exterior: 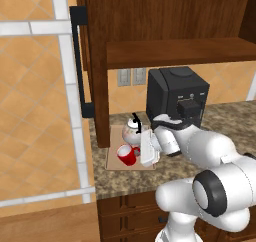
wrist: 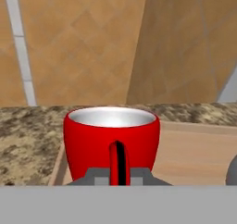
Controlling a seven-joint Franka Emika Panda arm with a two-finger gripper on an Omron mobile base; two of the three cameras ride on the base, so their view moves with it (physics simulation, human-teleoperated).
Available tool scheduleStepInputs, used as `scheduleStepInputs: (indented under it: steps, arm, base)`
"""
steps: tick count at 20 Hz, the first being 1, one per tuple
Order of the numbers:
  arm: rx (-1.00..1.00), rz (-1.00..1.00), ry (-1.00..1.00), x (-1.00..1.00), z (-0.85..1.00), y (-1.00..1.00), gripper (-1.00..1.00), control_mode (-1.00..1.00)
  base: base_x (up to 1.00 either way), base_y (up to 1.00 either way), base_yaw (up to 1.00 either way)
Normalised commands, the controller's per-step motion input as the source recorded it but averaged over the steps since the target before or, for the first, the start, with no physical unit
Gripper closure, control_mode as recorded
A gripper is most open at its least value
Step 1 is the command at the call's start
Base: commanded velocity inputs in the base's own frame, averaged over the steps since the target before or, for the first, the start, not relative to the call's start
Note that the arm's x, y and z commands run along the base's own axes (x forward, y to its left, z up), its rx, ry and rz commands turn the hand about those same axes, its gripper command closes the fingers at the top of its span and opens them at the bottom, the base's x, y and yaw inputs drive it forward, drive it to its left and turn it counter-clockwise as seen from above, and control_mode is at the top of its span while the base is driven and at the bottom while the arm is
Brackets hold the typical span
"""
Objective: Pick the kettle from the counter and place it on the tray. Then pick the mug from the cabinet and place it on the tray. Then close the cabinet doors.
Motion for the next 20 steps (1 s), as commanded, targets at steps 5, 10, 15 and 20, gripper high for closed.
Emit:
scheduleStepInputs:
  steps: [5,10,15,20]
  arm:
    - [-0.08,-0.01,-0.01,-0.09,-0.05,-0.18,1.00,-1.00]
    - [-0.12,-0.04,0.00,0.00,-0.26,-0.18,1.00,-1.00]
    - [-0.10,0.00,0.00,0.00,-0.50,-0.24,1.00,-1.00]
    - [-0.07,0.00,-0.03,0.00,-0.33,-0.18,1.00,-1.00]
  base:
    - [0.00,0.00,0.00]
    - [0.00,0.00,0.00]
    - [0.00,0.00,0.00]
    - [0.00,0.00,0.00]
